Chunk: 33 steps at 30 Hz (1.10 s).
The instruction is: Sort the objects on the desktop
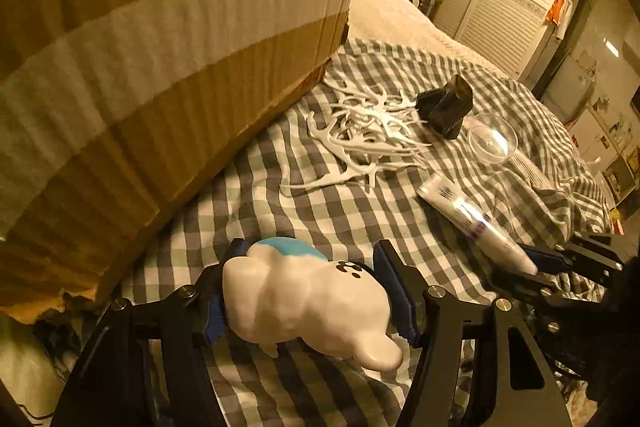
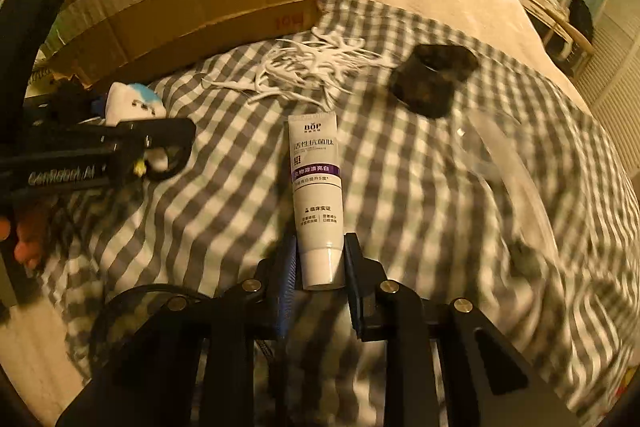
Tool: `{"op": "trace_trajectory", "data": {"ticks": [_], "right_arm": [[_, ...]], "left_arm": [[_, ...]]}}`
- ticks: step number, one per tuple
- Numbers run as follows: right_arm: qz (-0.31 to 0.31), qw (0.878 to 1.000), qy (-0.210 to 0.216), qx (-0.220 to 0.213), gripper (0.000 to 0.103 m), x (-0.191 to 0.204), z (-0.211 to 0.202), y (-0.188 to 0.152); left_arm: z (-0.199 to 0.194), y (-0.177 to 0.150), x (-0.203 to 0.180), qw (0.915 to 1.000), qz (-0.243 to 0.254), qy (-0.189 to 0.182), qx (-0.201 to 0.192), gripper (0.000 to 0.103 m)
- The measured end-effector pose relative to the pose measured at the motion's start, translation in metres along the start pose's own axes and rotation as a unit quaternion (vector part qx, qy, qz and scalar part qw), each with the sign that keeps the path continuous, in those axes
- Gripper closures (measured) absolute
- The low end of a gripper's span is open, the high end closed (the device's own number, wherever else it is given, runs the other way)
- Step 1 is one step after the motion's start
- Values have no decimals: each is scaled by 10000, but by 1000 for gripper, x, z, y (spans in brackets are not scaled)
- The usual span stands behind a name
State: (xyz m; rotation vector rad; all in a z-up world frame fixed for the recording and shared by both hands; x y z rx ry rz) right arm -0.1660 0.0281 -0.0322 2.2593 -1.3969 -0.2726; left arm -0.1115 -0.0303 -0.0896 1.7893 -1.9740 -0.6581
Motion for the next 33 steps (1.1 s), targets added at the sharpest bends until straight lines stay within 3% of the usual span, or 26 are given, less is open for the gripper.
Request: {"op": "trace_trajectory", "data": {"ticks": [5,10,17,21,22,24,28,31,33], "right_arm": [[197,9995,-264,-30,81,-1,-23,-18],[526,9954,-487,-629,82,-8,-66,-23],[222,9886,-316,-1454,83,14,-107,22],[-125,9823,-14,-1869,85,36,-128,60],[-219,9798,-3,-1988,91,41,-133,69],[-412,9748,181,-2185,92,52,-140,92],[-818,9623,345,-2572,92,73,-146,137],[-889,9599,363,-2633,92,84,-138,163],[-650,9679,440,-2388,92,82,-119,163]], "left_arm": [[-10,4,-5,9996,47,49,-260,37],[-38,11,-8,9957,42,34,-930,37],[-96,26,5,9761,-7,224,-2164,37],[-133,39,35,9622,-402,314,-2677,37],[-141,42,44,9584,-511,348,-2788,37],[-156,47,66,9501,-761,453,-2992,37],[-159,57,106,9422,-1177,699,-3057,37],[-131,66,124,9523,-1304,807,-2639,37],[-107,68,131,9603,-1387,813,-2278,37]]}}
Point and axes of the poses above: each gripper's, at about its wrist camera, not at the fingertips, and z roughly the way its jaws point, x to its left, y to its top, the point moved 1 cm from there along z, roughly the way its jaws point, and after that the axes turned 10 degrees about y, right-handed, at the moved point
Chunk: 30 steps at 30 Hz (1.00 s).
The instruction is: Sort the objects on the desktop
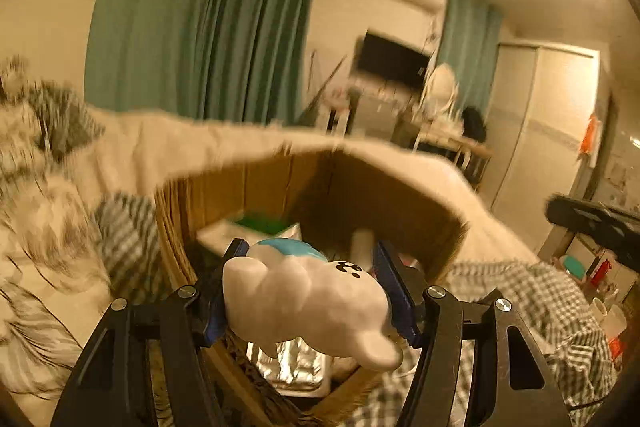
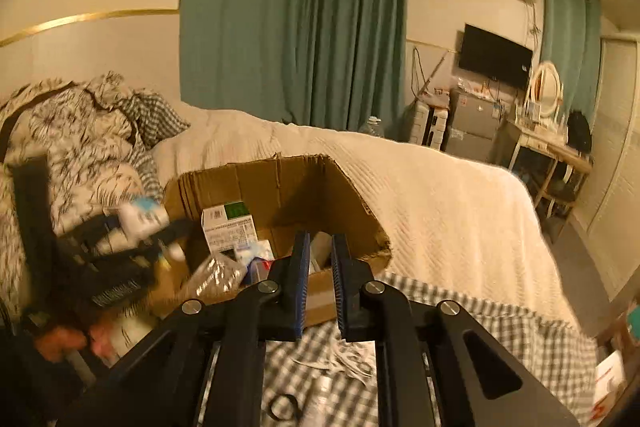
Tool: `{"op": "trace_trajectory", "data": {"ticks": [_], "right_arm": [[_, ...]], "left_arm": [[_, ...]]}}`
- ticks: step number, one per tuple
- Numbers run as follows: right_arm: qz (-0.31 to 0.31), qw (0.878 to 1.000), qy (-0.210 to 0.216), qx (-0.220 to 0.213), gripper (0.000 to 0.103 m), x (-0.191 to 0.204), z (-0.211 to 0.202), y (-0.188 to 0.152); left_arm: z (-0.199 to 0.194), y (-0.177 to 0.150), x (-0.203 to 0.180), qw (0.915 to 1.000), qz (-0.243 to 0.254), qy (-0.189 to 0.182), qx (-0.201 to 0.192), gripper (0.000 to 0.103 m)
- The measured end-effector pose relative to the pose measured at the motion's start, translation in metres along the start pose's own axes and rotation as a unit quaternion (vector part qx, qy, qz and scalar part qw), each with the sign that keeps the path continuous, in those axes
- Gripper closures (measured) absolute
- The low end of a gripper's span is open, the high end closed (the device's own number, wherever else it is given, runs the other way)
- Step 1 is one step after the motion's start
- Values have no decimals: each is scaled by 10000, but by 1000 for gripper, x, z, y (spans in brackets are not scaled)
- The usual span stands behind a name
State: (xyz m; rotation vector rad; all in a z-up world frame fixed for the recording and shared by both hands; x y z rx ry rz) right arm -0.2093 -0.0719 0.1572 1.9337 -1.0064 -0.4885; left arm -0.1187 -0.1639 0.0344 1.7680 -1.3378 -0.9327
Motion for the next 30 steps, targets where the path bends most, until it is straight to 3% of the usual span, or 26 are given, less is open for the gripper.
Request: {"op": "trace_trajectory", "data": {"ticks": [2,4,6,8,9,11,13,17,19,20,25,30], "right_arm": [[149,9992,-115,345,92,-2,13,-25],[407,9954,-148,850,92,-10,31,-60],[544,9896,-253,1308,92,-18,44,-94],[698,9822,-297,1719,91,-25,54,-130],[789,9793,-288,1841,89,-28,59,-142],[992,9743,-217,2010,70,-33,69,-159],[1163,9721,-67,2033,61,-38,73,-165],[1139,9680,-34,2235,61,-37,93,-174],[1114,9683,-28,2236,66,-35,96,-176],[1051,9689,-43,2240,77,-32,97,-176],[959,9776,-87,1869,77,-25,76,-157],[816,9927,-116,881,77,-18,28,-93]], "left_arm": [[14,-7,0,9997,-13,40,231,37],[11,-14,-7,9995,201,229,100,36],[10,-18,-14,9986,407,330,81,29],[9,-22,-19,9981,527,320,62,12],[6,-24,-21,9978,563,340,18,10],[1,-25,-25,9974,589,409,-60,0],[-5,-24,-27,9977,577,334,-123,0],[-7,-25,-30,9978,576,312,-122,0],[-7,-25,-30,9979,566,311,-55,0],[-6,-25,-29,9981,536,294,-14,0],[-10,-24,-29,9985,505,205,33,0],[-20,-21,-33,9983,550,52,184,0]]}}
Point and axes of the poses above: each gripper's, at about its wrist camera, not at the fingertips, and z roughly the way its jaws point, x to its left, y to its top, the point moved 1 cm from there along z, roughly the way its jaws point, and after that the axes turned 10 degrees about y, right-handed, at the moved point
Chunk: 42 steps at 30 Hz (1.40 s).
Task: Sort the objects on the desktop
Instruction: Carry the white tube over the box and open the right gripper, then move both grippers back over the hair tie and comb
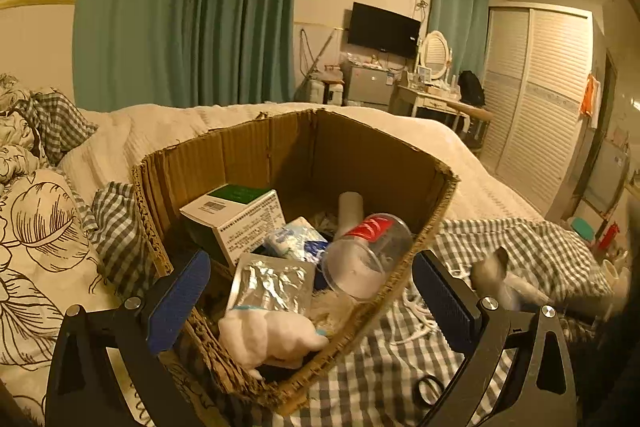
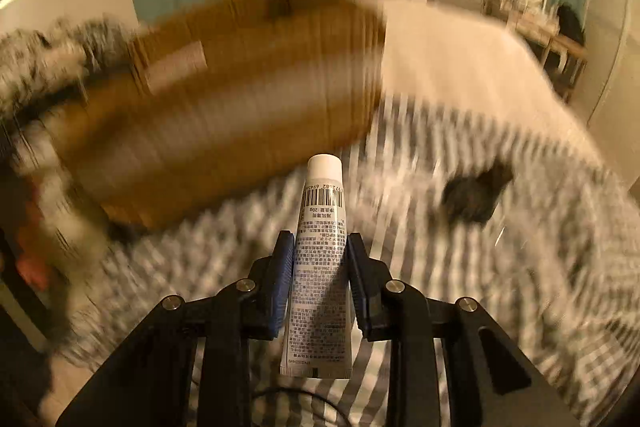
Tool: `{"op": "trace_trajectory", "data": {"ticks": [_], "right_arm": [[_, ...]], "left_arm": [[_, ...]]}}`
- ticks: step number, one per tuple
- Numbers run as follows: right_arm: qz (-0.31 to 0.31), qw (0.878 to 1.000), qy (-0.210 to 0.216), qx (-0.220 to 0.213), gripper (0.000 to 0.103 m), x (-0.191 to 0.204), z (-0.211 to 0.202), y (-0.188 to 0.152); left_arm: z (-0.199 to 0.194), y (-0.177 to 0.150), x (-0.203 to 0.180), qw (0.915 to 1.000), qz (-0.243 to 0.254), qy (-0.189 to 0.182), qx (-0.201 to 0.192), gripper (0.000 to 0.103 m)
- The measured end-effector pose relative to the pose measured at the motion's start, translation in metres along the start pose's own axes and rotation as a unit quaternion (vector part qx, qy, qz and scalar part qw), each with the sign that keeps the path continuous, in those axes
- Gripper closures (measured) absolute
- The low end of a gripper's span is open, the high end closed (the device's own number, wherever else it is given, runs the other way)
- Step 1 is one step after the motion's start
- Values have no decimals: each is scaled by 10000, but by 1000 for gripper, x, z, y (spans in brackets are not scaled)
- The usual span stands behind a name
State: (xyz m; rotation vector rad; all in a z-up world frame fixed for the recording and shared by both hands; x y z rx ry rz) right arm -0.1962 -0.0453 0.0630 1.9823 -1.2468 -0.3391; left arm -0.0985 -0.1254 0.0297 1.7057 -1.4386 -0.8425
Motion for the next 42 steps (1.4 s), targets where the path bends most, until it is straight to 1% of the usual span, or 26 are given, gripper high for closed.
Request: {"op": "trace_trajectory", "data": {"ticks": [2,3,4,6,8,10,12,15,16,17,18,19,20,21,23,25,27,29,32,34,36,38,42], "right_arm": [[-107,9986,261,-455,77,12,-18,33],[-162,9975,389,-573,77,17,-21,45],[-249,9950,581,-767,77,25,-25,64],[-379,9915,833,-927,77,33,-21,90],[-544,9897,907,-968,77,43,-7,109],[-616,9890,953,-951,77,50,5,121],[-541,9883,1078,-929,77,54,17,131],[-373,9892,1071,-923,76,51,37,131],[-304,9892,1081,-942,71,49,40,132],[-183,9890,1084,-992,50,45,40,132],[-105,9883,1080,-1072,39,41,38,130],[-36,9871,1082,-1176,31,37,32,129],[-2,9860,1087,-1266,31,35,25,125],[-3,9860,1000,-1334,31,32,17,122],[-68,9866,620,-1506,31,24,-5,109],[-166,9878,256,-1528,31,18,-25,91],[-249,9897,-148,-1404,31,7,-47,66],[-264,9911,-587,-1163,30,-6,-64,36],[-141,9891,-1128,-934,30,-30,-88,-6],[25,9855,-1422,-928,30,-49,-102,-30],[256,9838,-1534,-897,30,-68,-109,-49],[463,9831,-1583,-790,30,-95,-108,-58],[642,9842,-1538,-601,30,-122,-85,-67]], "left_arm": [[-5,1,-1,10000,-25,-19,79,0],[-7,2,-1,9999,-57,-19,95,0],[-9,1,-1,9999,-72,-31,78,0],[-9,1,-4,10000,-1,29,46,0],[-5,-1,-5,9998,77,131,97,0],[-1,-2,-4,9998,51,120,149,0],[2,-3,-1,9997,-9,108,196,0],[5,-4,1,9997,-18,125,210,0],[5,-5,1,9997,-4,127,199,0],[5,-5,0,9997,7,131,192,0],[5,-5,0,9997,19,132,185,0],[5,-6,-1,9997,29,120,188,0],[5,-6,-1,9998,29,99,189,0],[4,-6,-2,9998,27,103,177,0],[3,-6,-4,9998,63,77,186,0],[-4,-6,-9,9998,85,-15,159,0],[-14,-6,-16,9998,110,-168,97,0],[-23,-10,-28,9991,174,-392,72,0],[-36,-25,-52,9962,301,-815,74,0],[-36,-40,-73,9929,478,-1071,211,0],[-30,-55,-89,9900,626,-1208,382,0],[-19,-70,-103,9889,825,-1105,553,0],[14,-99,-123,9856,1329,-693,788,0]]}}
Point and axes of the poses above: each gripper's, at about its wrist camera, not at the fingertips, and z roughly the way its jaws point, x to its left, y to its top, the point moved 1 cm from there along z, roughly the way its jaws point, and after that the axes turned 10 degrees about y, right-handed, at the moved point
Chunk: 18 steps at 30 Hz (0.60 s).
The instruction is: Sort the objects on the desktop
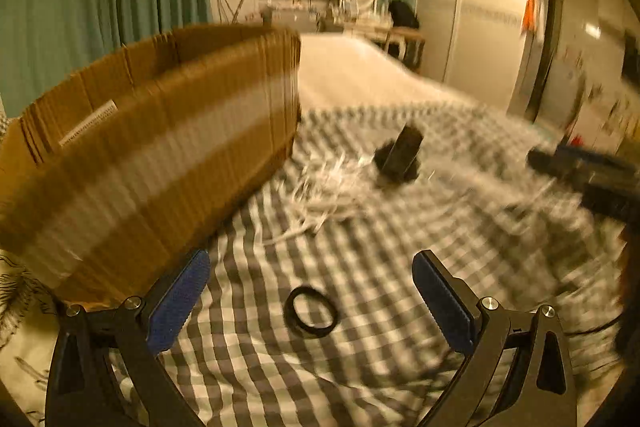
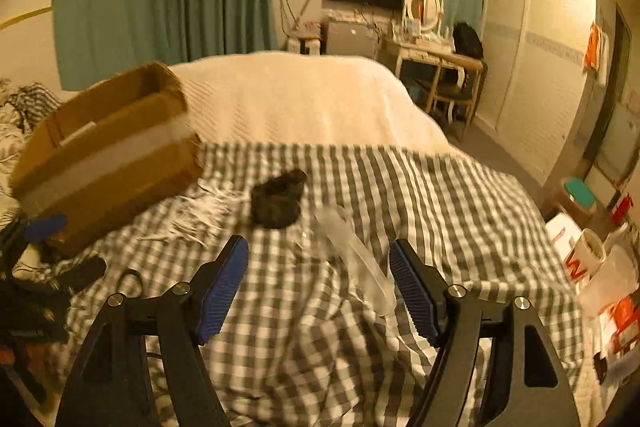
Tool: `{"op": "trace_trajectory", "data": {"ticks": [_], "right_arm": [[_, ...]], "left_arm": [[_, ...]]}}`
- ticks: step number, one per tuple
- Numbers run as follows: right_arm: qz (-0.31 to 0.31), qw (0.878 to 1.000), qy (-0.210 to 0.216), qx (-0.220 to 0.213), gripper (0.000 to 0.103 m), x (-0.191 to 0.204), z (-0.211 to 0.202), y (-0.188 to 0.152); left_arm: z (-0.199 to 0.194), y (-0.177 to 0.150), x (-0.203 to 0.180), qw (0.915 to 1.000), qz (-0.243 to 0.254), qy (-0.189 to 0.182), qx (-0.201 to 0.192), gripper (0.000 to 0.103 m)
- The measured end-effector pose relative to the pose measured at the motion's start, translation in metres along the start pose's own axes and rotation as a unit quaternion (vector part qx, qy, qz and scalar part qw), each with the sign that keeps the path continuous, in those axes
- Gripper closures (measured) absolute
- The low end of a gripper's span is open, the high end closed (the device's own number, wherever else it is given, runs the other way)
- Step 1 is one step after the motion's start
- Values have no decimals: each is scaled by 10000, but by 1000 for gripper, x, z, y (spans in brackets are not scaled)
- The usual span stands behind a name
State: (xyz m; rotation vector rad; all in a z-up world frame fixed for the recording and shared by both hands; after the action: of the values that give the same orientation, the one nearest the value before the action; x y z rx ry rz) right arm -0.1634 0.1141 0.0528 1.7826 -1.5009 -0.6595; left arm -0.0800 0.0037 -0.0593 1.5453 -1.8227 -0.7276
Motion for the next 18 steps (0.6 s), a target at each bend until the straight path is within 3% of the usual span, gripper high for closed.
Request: {"op": "trace_trajectory", "data": {"ticks": [9,14,15,17,18], "right_arm": [[-59,9978,-133,641,30,-23,56,-32],[226,9968,-420,640,31,-48,67,-26],[145,9958,-564,703,32,-51,71,-26],[-5,9938,-604,938,55,-53,81,-28],[-24,9932,-587,1006,56,-53,84,-29]], "left_arm": [[49,-22,0,9971,19,-172,741,2],[51,-24,4,9963,-15,-268,819,29],[52,-24,6,9958,-14,-305,867,30],[50,-25,5,9954,40,-345,890,38],[50,-25,3,9952,102,-367,898,40]]}}
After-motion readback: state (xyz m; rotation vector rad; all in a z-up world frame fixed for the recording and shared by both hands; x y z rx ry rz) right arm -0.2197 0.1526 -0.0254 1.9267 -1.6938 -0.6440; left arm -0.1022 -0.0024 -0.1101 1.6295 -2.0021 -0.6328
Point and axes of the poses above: each gripper's, at about its wrist camera, not at the fingertips, and z roughly the way its jaws point, x to its left, y to its top, the point moved 1 cm from there along z, roughly the way its jaws point, and after that the axes turned 10 degrees about y, right-handed, at the moved point
